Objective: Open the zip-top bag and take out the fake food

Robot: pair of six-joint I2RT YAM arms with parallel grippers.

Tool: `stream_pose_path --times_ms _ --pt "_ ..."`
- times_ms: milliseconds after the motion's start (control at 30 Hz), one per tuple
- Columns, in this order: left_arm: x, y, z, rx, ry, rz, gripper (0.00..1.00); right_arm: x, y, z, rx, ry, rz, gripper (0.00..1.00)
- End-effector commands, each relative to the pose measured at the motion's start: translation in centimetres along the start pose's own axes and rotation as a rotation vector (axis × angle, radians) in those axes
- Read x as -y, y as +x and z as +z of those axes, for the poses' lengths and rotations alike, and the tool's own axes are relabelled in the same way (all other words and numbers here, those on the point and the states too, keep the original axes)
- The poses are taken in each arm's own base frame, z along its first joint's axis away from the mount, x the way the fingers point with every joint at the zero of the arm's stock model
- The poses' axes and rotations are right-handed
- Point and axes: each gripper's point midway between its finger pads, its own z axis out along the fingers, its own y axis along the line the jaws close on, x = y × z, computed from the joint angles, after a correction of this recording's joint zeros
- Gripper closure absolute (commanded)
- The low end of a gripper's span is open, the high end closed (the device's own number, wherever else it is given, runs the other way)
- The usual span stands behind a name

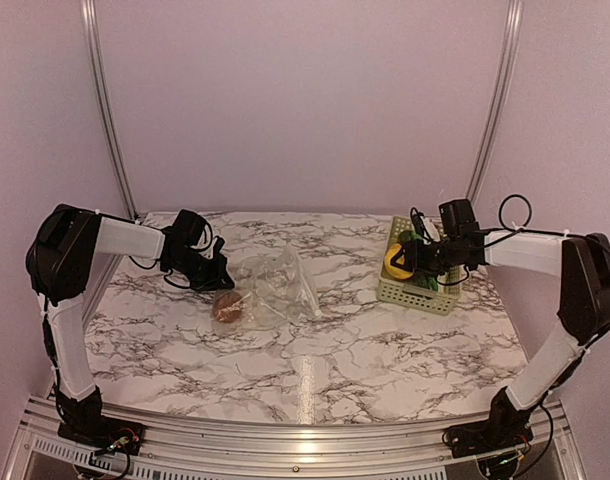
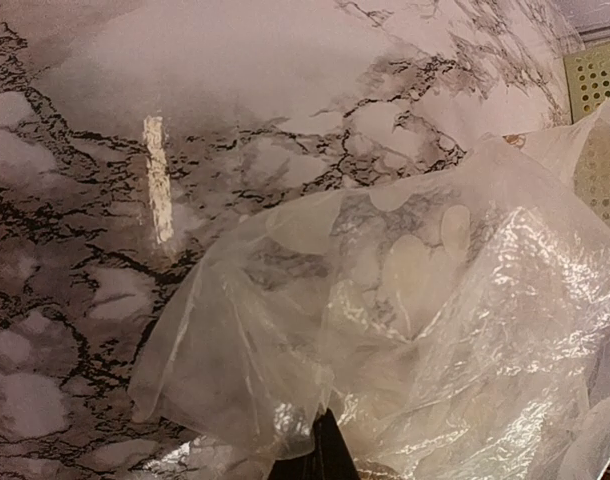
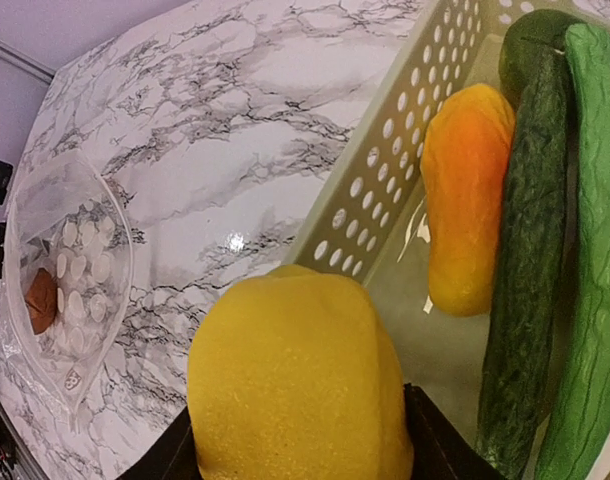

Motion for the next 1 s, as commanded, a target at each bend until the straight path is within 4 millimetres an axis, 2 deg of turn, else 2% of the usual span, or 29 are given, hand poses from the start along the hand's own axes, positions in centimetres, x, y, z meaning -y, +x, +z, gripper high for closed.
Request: stream_pose_path --times_ms 0,33,200,333,400,533,667,833,967 --pt "0.0 -0.7 -0.1 0.010 0.006 0.009 1.00 1.4 -0.4 0.2 -0.008 0.060 0.002 0.61" --pt "0.0 -0.7 -0.1 0.010 0.006 0.009 1.00 1.5 -0.3 0.4 -0.013 0.064 0.002 0.58" --pt "0.0 -0.7 -0.1 0.010 0.006 0.013 1.00 1.3 -1.1 0.1 -0.005 0.070 -0.013 0.34" --pt "0.1 -0.7 0.0 0.010 0.012 0.012 1.00 0.7 -2.3 -0.2 0.011 0.055 -0.031 0.22" --pt "0.2 -0.8 -0.1 0.013 0.015 0.014 1.00 0.3 -2.8 -0.3 0.015 0.044 -0.038 0.18" --pt "0.3 -0.9 -0.2 0.017 0.017 0.016 1.00 -0.8 -3.8 -0.7 0.038 0.005 -0.061 0.21" --pt "0.4 -1.0 -0.4 0.022 0.019 0.015 1.00 -3.4 -4.5 -0.3 0.058 -0.081 -0.104 0.29" --pt "0.6 -1.0 -0.4 0.024 0.031 0.017 1.00 -7.6 -4.2 1.6 0.039 -0.186 -0.168 0.40" --pt "0.8 -1.1 -0.4 0.026 0.039 0.020 1.00 -11.4 -2.3 4.0 -0.017 -0.281 -0.210 0.54"
